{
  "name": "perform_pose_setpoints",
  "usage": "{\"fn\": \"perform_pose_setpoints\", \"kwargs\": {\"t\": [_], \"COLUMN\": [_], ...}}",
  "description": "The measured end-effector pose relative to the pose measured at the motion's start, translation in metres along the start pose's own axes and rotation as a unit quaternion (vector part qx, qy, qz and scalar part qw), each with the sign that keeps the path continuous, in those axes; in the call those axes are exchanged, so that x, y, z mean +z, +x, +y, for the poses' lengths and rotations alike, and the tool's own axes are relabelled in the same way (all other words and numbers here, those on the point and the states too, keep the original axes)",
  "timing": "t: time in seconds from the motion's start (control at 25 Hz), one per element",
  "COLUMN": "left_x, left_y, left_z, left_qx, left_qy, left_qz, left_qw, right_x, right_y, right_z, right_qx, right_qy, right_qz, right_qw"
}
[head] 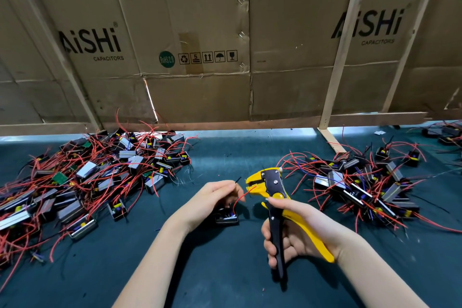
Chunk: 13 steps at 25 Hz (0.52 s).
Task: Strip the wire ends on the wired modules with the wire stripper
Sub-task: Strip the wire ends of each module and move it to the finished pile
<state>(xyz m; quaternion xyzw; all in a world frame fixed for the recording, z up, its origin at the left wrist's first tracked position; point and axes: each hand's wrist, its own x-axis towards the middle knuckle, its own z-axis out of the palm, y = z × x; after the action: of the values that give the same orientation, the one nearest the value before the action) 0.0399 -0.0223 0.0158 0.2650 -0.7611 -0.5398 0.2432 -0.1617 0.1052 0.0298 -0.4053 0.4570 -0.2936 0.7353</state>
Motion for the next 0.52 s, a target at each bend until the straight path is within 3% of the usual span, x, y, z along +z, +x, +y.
{"fn": "perform_pose_setpoints", "kwargs": {"t": [0.52], "left_x": [0.011], "left_y": [0.001], "left_z": [0.006], "left_qx": [-0.014], "left_qy": [0.060], "left_qz": [-0.009], "left_qw": [0.998], "right_x": [-0.001], "right_y": [0.007], "right_z": [0.004], "right_qx": [-0.018], "right_qy": [-0.006], "right_qz": [0.026], "right_qw": [0.999]}}
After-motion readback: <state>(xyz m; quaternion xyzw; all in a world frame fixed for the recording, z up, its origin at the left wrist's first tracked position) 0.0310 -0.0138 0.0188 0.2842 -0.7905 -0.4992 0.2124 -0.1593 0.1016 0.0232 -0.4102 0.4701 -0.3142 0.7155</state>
